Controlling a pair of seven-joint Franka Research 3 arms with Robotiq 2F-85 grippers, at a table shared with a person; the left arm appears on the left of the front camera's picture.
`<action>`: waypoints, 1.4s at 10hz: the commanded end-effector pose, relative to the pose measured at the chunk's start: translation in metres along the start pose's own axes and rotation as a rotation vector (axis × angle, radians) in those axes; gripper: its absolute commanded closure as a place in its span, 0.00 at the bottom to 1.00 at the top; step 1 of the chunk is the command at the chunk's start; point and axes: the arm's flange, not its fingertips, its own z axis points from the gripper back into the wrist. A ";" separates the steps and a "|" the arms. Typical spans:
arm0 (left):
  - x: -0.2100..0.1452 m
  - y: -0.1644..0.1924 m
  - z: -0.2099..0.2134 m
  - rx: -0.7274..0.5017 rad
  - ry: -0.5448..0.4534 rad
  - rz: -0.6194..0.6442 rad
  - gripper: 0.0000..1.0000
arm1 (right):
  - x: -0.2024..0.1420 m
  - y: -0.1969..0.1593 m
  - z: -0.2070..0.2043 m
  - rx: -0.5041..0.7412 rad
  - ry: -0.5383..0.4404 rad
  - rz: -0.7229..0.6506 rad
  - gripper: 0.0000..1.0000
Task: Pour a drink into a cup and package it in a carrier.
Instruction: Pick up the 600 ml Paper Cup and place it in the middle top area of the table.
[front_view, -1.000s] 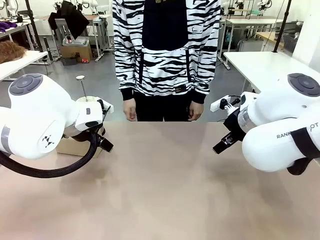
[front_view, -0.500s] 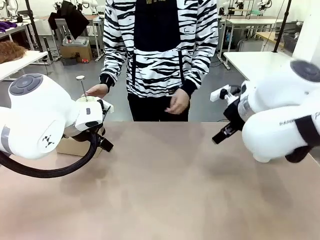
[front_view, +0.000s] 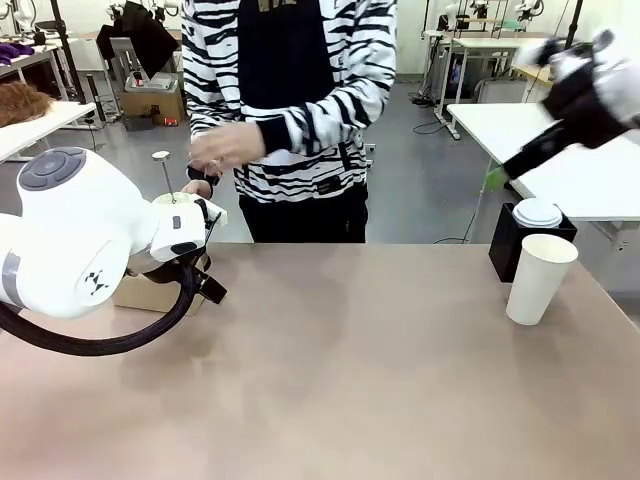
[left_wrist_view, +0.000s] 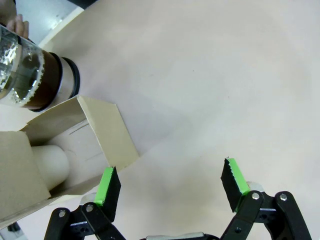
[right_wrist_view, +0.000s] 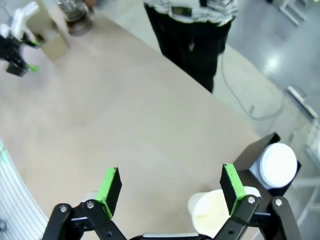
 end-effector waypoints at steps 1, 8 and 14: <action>0.000 0.000 0.000 -0.001 0.000 -0.001 0.00 | -0.059 -0.086 0.020 0.251 -0.156 0.088 0.00; 0.000 0.000 0.000 -0.001 0.000 -0.001 0.00 | -0.143 -0.121 0.039 0.217 -0.295 0.111 0.00; 0.000 0.000 0.000 -0.001 0.000 -0.001 0.00 | -0.248 -0.164 0.011 0.288 -0.548 0.082 0.00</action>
